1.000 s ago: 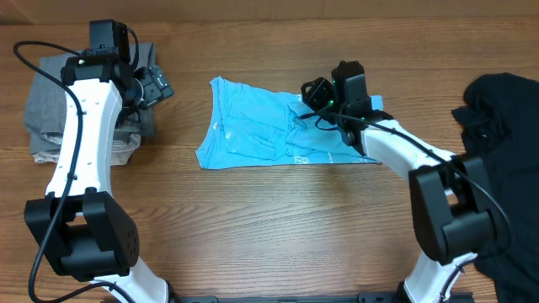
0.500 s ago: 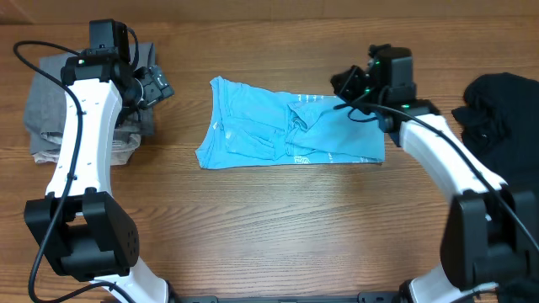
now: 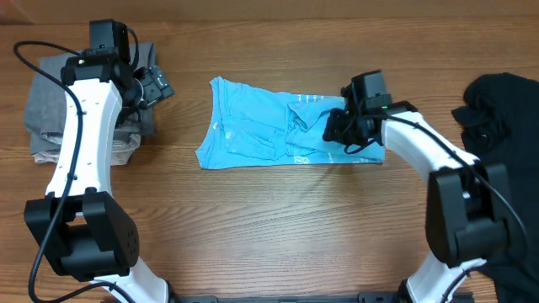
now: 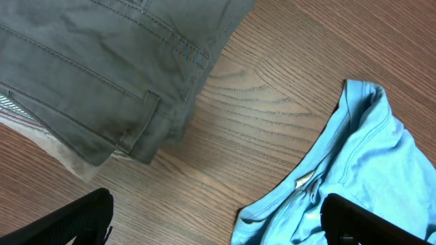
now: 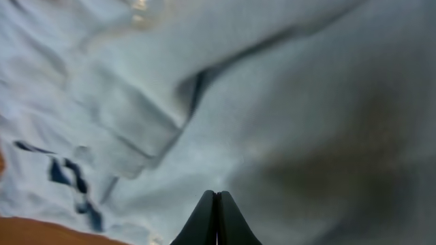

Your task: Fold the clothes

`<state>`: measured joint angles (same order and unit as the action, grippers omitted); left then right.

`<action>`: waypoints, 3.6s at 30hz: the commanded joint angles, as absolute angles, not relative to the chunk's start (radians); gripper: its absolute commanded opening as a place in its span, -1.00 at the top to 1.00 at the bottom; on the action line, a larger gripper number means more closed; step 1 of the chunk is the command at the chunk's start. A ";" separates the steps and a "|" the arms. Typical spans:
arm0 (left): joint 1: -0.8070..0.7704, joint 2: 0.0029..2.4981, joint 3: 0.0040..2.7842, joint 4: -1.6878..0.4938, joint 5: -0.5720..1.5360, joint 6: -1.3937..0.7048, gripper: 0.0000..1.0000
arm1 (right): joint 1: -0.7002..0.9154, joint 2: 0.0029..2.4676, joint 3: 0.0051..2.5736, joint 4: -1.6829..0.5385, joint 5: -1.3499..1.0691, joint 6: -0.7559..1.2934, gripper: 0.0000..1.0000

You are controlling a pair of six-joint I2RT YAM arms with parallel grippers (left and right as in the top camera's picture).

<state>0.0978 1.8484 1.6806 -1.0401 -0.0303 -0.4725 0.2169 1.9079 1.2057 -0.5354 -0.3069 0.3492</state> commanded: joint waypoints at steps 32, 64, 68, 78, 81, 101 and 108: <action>0.091 1.823 1.704 -1.039 -0.033 -0.483 -1.00 | 0.281 2.006 1.203 -0.280 -0.289 0.341 0.92; 0.091 1.823 1.704 -1.039 -0.033 -0.483 -1.00 | 0.103 1.654 1.357 -0.582 -0.255 0.263 -0.17; 0.091 1.823 1.704 -1.039 -0.033 -0.483 -0.99 | 0.004 1.576 1.357 -0.800 -0.255 -0.001 -0.34; 0.091 1.823 1.704 -1.039 -0.033 -0.483 -1.00 | -0.081 1.678 1.341 -0.844 -0.297 -0.112 -0.61; 0.091 1.823 1.704 -1.039 -0.033 -0.483 -0.99 | -0.080 1.689 1.341 -0.849 -0.294 -0.112 -0.61; 0.091 1.823 1.704 -1.039 -0.033 -0.483 -1.00 | -0.081 1.934 1.265 -0.683 -0.239 -0.078 -0.02; 0.091 1.823 1.704 -1.039 -0.033 -0.483 -1.00 | -0.081 1.978 1.264 -0.654 -0.240 -0.048 0.02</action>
<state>0.0978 1.8484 1.6806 -1.0405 -0.0303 -0.4725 -0.0776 1.9606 1.2671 -0.6662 -0.2462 -0.0692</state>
